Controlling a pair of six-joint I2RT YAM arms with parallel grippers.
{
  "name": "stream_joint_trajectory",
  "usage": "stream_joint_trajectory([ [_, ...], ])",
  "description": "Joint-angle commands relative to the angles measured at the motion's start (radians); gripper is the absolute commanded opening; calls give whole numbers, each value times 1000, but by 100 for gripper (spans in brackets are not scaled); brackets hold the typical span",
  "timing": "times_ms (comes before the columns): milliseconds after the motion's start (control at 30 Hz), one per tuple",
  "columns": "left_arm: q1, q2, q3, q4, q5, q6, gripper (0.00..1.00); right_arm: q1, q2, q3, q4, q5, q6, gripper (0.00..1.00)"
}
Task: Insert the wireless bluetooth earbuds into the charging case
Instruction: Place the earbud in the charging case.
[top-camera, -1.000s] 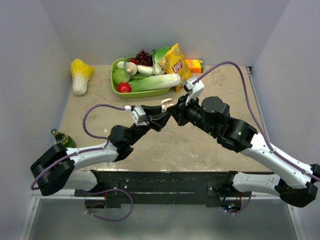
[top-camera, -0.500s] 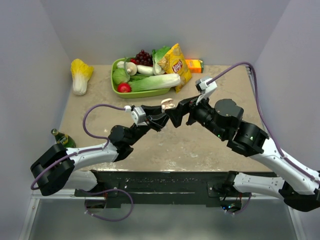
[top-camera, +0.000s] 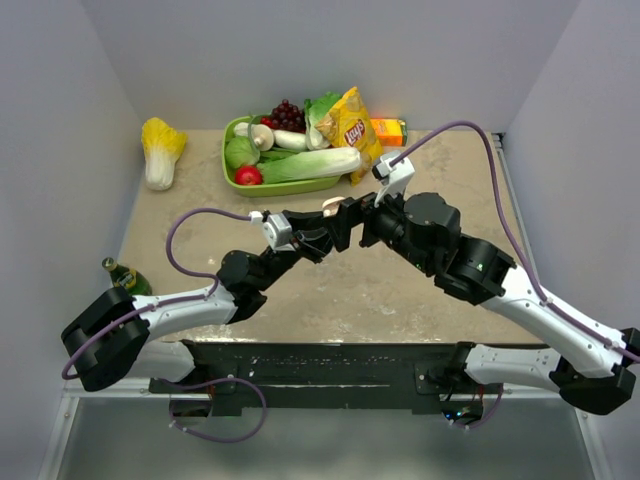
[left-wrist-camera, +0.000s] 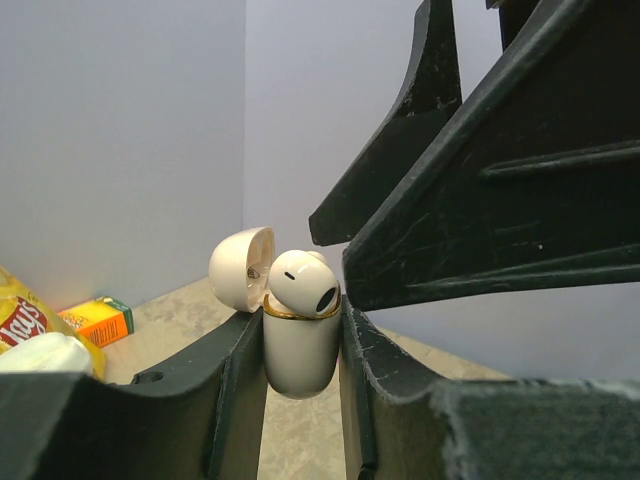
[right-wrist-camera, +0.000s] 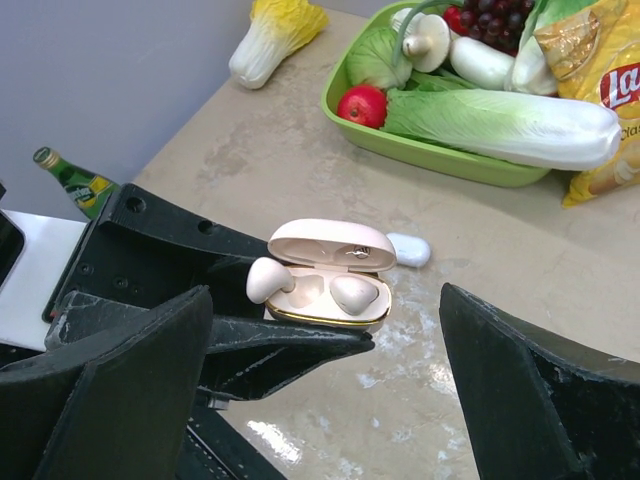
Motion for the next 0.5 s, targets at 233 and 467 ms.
stream_joint_trajectory([
  [233,0,3,0,107,10,-6,0,-1,22,49,26,67,14,98],
  [467,0,-8,-3,110,12,-5,0,-1,22,35,9,85,12,98],
])
